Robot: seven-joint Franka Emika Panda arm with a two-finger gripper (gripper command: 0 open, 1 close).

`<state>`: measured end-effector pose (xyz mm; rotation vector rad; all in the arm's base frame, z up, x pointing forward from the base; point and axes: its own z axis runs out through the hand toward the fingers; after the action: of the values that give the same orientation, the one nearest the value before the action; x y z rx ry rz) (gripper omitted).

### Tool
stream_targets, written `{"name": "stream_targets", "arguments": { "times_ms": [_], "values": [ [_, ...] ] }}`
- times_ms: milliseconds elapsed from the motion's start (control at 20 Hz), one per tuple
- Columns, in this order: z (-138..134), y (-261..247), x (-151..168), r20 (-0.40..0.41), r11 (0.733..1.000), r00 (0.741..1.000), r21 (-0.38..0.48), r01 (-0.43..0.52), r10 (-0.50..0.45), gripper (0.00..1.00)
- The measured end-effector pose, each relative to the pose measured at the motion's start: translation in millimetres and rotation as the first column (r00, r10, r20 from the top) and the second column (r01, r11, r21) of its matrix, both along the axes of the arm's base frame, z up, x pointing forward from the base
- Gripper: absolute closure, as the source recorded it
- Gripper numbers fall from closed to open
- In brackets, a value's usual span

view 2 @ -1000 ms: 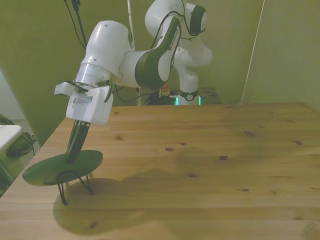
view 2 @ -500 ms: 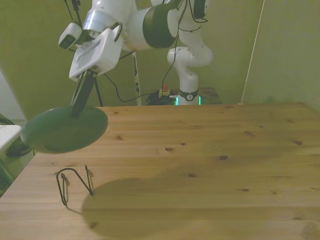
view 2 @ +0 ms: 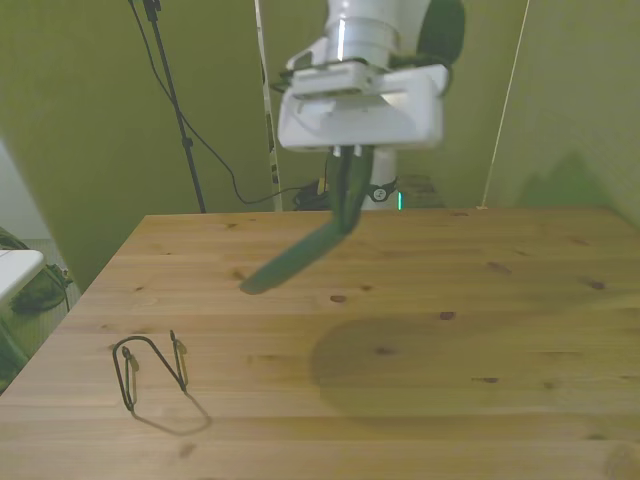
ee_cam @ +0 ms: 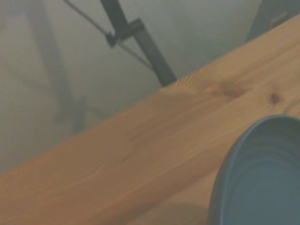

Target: Unload the plate

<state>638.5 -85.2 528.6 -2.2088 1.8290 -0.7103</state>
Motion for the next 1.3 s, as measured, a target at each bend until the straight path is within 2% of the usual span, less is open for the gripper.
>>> {"name": "stream_targets", "arguments": {
  "times_ms": [200,300,400,500,550,1100,1200,1300],
  "values": [
    [-88,29,26,-0.13,0.999,0.992,-0.035,-0.004,-0.001,1.0],
    [-123,30,37,-0.172,0.999,0.985,-0.05,0.0,-0.008,1.0],
    [-137,28,46,-0.184,0.998,0.983,-0.059,0.001,-0.012,1.0],
    [-140,26,50,-0.183,0.998,0.983,-0.066,0.004,-0.016,1.0],
    [-141,25,51,-0.185,0.998,0.983,-0.069,0.005,-0.017,0.0],
    [-149,24,39,-0.188,0.997,0.982,-0.079,-0.02,0.004,0.0],
    [-132,26,32,-0.172,0.997,0.985,-0.071,-0.036,0.023,0.0],
    [-101,31,20,-0.141,0.997,0.989,-0.056,-0.057,0.049,0.0]
  ]
}}
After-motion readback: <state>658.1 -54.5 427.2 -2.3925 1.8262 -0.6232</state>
